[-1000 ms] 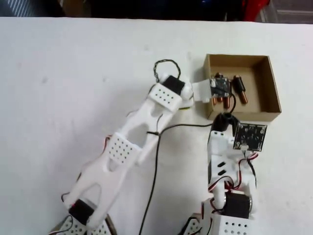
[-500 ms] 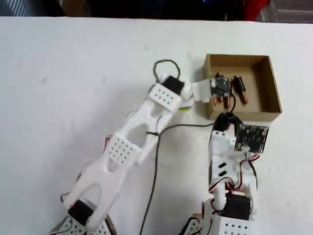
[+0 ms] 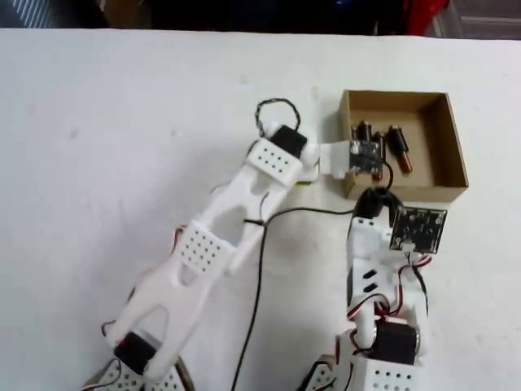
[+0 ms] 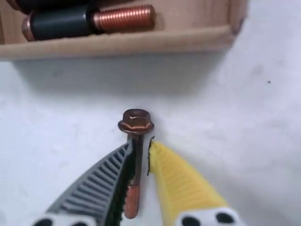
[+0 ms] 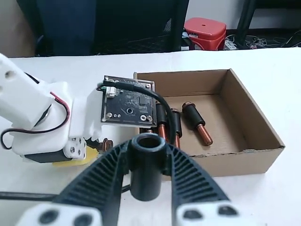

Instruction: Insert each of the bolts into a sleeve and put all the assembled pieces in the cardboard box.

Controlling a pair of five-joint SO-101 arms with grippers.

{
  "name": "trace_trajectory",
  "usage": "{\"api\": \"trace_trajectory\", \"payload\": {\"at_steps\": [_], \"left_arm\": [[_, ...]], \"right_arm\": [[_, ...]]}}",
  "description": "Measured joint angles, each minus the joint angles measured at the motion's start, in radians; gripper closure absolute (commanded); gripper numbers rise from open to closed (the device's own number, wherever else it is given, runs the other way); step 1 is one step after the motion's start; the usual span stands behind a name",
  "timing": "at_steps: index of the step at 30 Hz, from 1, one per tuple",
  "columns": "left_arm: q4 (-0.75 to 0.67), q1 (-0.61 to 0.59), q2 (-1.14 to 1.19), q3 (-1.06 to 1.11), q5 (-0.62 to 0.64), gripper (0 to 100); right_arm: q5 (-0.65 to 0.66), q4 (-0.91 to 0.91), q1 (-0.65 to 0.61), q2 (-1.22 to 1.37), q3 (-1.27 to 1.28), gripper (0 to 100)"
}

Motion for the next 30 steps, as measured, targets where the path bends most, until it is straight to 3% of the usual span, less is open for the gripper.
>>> {"api": "trace_trajectory", "payload": {"at_steps": [9, 19, 25, 30], "left_arm": [[0.051, -0.003, 0.015, 0.000, 0.000, 91], [0.192, -0.005, 0.035, -0.239, 0.002, 89], [0.186, -0.006, 0.035, -0.308, 0.002, 86], [0.137, -0.011, 0.035, -0.238, 0.002, 85]], "right_arm": [[0.000, 0.000, 0.002, 0.003, 0.000, 98.1], [0.000, -0.002, 0.002, 0.003, 0.000, 98.0], [0.000, -0.002, 0.000, 0.003, 0.000, 98.0], [0.000, -0.002, 0.000, 0.003, 0.000, 98.0]]}}
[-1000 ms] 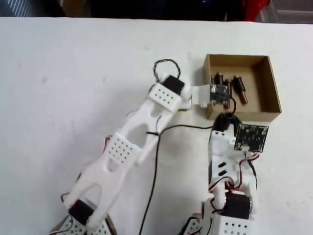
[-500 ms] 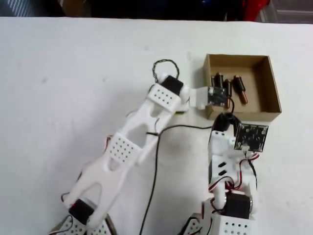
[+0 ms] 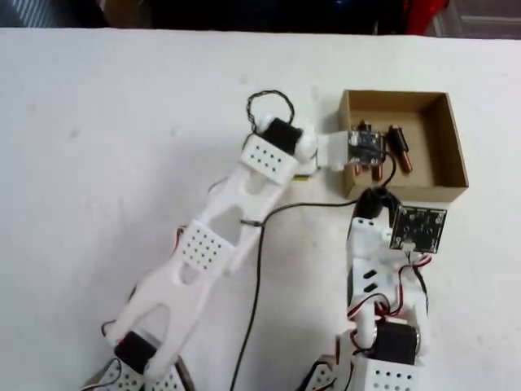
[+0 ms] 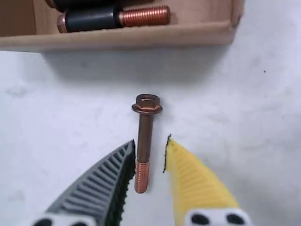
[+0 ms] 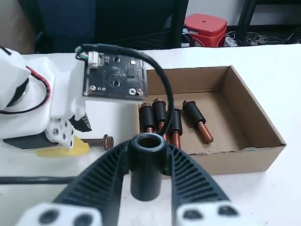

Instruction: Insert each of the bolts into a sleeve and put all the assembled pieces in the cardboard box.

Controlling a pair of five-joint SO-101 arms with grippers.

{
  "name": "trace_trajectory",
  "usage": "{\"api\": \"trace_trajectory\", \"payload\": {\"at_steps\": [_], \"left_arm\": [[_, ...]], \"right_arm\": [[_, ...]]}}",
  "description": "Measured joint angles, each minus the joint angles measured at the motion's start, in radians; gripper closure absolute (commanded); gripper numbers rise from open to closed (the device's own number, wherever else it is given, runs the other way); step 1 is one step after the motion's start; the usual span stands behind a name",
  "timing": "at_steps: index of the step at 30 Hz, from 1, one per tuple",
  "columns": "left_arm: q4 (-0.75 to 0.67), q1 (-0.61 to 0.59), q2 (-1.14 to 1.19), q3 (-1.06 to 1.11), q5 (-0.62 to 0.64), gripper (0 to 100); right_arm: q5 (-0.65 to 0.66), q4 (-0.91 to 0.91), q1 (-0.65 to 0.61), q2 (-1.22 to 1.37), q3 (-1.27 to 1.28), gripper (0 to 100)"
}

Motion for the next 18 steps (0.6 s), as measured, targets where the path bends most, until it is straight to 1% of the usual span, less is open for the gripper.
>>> {"api": "trace_trajectory", "payload": {"at_steps": [6, 8, 11, 14, 18], "left_arm": [[-0.035, 0.000, 0.000, 0.037, 0.000, 85], [-0.049, 0.000, 0.000, 0.038, 0.034, 85], [-0.060, 0.000, 0.000, 0.038, 0.069, 80], [-0.060, 0.000, 0.000, 0.038, 0.077, 80], [-0.060, 0.000, 0.009, 0.038, 0.078, 79]], "right_arm": [[0.000, 0.000, 0.000, 0.000, 0.000, 98.0], [0.000, 0.000, 0.000, 0.000, 0.000, 98.0], [0.000, 0.000, 0.000, 0.000, 0.000, 98.0], [0.003, 0.000, 0.000, 0.000, 0.000, 98.1], [0.041, 0.000, 0.000, 0.000, 0.000, 98.1]]}}
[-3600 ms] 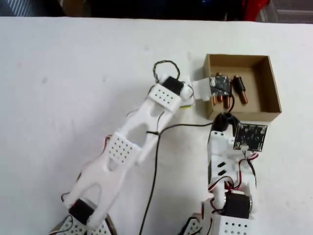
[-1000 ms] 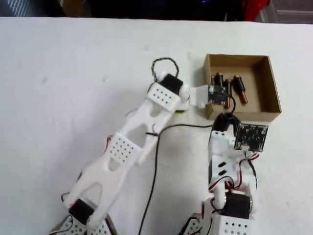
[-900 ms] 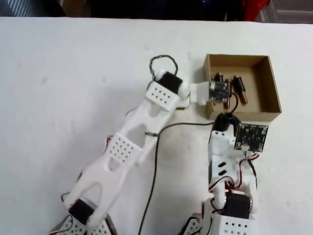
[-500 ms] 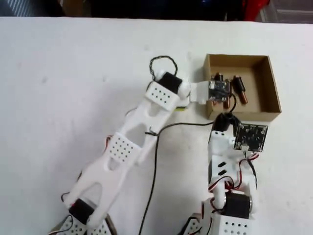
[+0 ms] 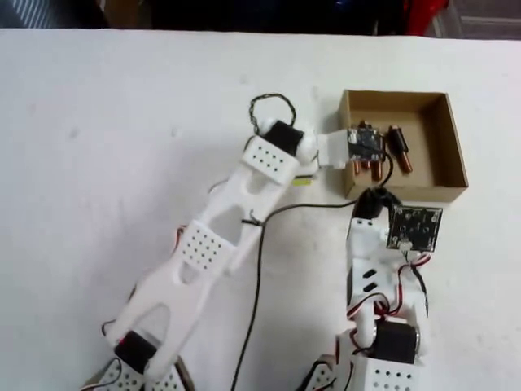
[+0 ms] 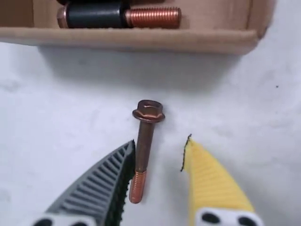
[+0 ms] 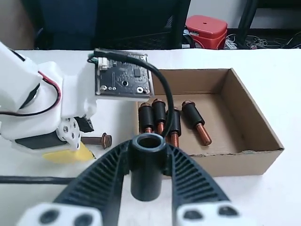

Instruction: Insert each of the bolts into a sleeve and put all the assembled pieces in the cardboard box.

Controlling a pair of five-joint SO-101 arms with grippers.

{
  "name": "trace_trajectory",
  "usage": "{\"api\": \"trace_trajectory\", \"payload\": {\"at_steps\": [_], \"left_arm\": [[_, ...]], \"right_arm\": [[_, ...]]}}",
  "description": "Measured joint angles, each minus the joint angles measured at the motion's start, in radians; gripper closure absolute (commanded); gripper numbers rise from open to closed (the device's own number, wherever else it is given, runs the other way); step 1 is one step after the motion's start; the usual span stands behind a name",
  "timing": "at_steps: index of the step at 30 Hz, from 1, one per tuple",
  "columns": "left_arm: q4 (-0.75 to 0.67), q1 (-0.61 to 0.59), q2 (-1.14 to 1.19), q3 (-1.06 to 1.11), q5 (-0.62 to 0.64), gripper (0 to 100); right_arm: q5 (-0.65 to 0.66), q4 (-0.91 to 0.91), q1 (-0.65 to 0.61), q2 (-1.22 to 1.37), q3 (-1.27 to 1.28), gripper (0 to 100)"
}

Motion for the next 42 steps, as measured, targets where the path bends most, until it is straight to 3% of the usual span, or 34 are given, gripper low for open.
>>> {"api": "trace_trajectory", "payload": {"at_steps": [33, 42], "left_arm": [[-0.021, 0.000, 0.072, -0.037, -0.031, 80], [-0.164, 0.000, 0.077, -0.037, -0.034, 80]], "right_arm": [[0.011, 0.000, -0.002, 0.000, 0.000, 98.1], [0.011, 0.000, -0.008, 0.000, 0.000, 98.1]]}}
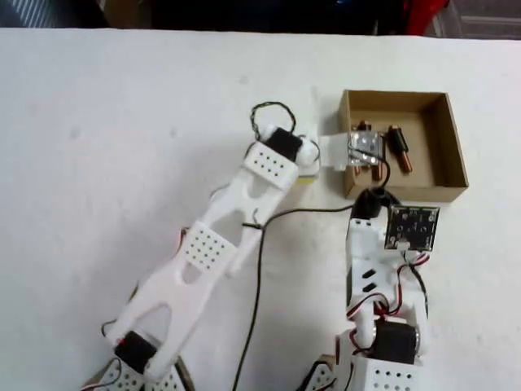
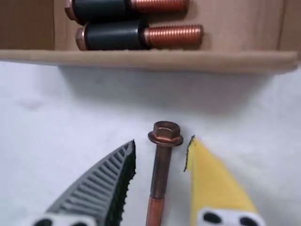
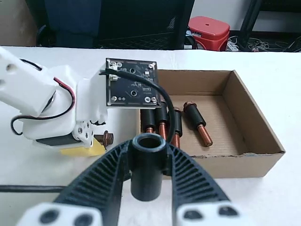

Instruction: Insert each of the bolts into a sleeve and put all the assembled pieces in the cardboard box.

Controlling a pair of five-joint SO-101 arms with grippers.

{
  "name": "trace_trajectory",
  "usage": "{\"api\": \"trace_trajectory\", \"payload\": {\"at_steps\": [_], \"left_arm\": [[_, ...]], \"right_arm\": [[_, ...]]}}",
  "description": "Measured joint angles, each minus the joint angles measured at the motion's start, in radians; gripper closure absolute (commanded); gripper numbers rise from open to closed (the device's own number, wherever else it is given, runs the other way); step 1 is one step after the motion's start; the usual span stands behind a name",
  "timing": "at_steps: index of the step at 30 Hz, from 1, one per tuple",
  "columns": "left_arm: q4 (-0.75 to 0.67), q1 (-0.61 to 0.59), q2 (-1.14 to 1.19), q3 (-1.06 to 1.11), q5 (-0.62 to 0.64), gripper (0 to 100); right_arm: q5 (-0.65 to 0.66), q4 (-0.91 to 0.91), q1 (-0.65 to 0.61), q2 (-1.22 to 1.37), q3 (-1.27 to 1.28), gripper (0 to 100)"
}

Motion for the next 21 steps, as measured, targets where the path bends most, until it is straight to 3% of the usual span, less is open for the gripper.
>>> {"api": "trace_trajectory", "payload": {"at_steps": [21], "left_arm": [[-0.034, 0.000, 0.009, 0.002, 0.000, 79]], "right_arm": [[0.000, 0.000, 0.002, 0.000, 0.000, 98.1]]}}
